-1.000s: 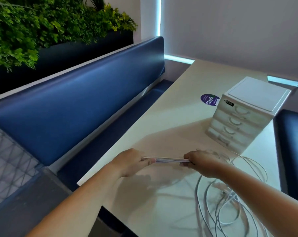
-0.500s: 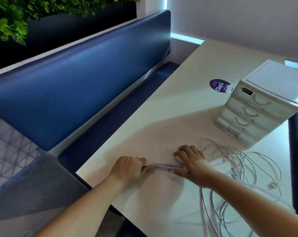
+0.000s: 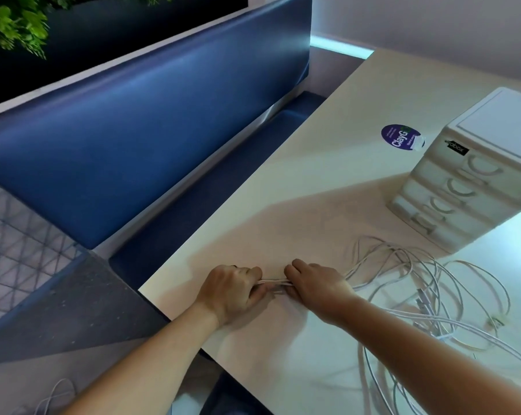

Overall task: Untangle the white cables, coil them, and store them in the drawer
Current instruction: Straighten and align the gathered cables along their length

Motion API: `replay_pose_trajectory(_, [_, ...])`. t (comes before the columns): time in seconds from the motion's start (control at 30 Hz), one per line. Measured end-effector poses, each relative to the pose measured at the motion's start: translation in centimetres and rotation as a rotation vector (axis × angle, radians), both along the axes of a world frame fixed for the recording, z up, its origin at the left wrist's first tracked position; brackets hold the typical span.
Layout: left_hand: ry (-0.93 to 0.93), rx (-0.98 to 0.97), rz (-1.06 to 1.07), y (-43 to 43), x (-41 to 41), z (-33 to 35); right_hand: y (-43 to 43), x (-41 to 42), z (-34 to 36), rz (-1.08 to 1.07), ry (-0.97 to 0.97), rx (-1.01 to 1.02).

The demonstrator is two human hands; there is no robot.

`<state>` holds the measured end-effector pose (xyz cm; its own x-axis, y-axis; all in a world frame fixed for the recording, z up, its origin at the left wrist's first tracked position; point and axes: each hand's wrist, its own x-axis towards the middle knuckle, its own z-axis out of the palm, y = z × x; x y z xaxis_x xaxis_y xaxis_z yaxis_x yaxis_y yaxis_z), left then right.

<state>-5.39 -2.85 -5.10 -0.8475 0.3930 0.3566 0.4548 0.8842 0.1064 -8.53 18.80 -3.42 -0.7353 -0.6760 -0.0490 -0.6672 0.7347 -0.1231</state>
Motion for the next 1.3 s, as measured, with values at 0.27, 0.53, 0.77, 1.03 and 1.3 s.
replay_pose_trajectory(0.27, [-0.015,-0.014,-0.139,-1.2,-0.9,-0.6,1.6,0.2,0.2,0.047,0.066,-0.03])
replay_pose_trajectory(0.53, [0.01,-0.047,-0.141,-1.1,-1.0,0.0,2.6,1.1,1.4,0.024,-0.02,-0.057])
replay_pose_trajectory(0.77, [0.007,-0.032,-0.166,-1.4,-1.6,0.7,2.2,0.7,3.4,-0.018,-0.122,0.047])
replay_pose_trajectory(1.03, [0.006,0.01,-0.184,-2.6,-2.6,2.4,3.2,0.8,5.5,-0.054,-0.19,0.054])
replay_pose_trajectory(1.3, [-0.053,0.048,-0.143,-4.1,-2.0,2.7,6.6,0.8,4.2,-0.103,-0.1,-0.004])
